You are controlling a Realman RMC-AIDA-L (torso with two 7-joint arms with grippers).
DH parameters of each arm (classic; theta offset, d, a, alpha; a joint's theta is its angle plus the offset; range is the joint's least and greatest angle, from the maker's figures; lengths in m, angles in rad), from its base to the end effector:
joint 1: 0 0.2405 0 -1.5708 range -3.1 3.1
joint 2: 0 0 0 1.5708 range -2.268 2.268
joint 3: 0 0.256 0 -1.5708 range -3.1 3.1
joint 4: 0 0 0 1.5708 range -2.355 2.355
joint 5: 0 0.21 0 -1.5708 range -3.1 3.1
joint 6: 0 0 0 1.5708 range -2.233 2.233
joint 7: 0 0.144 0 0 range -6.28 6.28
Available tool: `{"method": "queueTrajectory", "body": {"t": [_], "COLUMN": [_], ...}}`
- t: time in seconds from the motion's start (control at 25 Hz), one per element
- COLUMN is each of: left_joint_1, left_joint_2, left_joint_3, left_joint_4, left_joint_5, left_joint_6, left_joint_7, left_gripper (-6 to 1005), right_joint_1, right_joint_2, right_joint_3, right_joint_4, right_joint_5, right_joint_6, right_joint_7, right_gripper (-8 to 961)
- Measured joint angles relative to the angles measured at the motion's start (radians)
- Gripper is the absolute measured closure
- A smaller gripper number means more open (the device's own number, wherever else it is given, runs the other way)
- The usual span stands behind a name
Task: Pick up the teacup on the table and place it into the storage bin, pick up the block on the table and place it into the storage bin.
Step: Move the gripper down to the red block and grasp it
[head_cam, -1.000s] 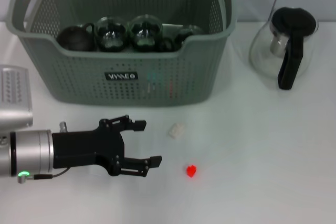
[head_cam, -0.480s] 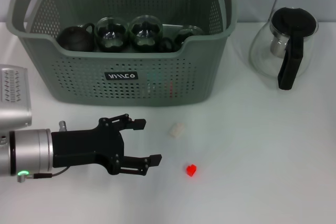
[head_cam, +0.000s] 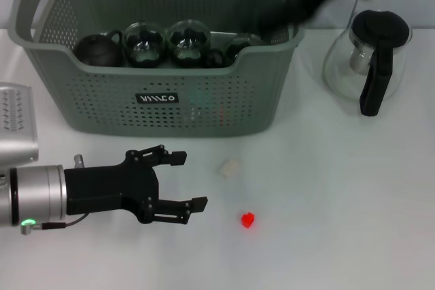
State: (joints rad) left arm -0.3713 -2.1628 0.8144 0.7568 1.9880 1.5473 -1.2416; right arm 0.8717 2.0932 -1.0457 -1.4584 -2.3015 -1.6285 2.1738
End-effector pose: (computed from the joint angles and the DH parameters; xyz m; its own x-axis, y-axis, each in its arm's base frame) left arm -0.2760 0.2857 -0.0314 0.8466 0.2739 0.4564 0.3817 -0.9099 -0.1621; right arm 0.0426 0.3891 0.0560 0.9875 -0.1183 -0.1044 -0.1459 -0.9365 -0.3190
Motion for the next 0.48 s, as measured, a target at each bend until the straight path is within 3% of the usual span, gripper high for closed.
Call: {"method": "queueTrajectory", "body": {"t": [0.2,0.36,0.48], "left_joint_1": [0.003,0.009,0.010], "left_joint_2": [0.000,0.000,0.000], "left_joint_3": [0.000,-0.001,-0.002], "left_joint_4": [-0.001,0.000,0.001], "left_joint_5": [0.003,0.005,0.017], "left_joint_6": [-0.003,-0.005,-0.007], "left_joint_7": [0.015,0.030,0.055], "left_gripper": [48,48,48], "right_joint_1": [-0.162,-0.254,-0.271], "right_joint_2": [0.002,0.002,0.005], "right_joint_3": [-0.046,-0.143,-0.230], "right_joint_4": [-0.073,-0.049,0.016], "right_joint_5": [0.083,0.049,0.020], "right_joint_6": [-0.208,-0.227,-0.190], "right_joint_7": [-0.098,-0.105,-0.092], "right_gripper": [163,74,7]}}
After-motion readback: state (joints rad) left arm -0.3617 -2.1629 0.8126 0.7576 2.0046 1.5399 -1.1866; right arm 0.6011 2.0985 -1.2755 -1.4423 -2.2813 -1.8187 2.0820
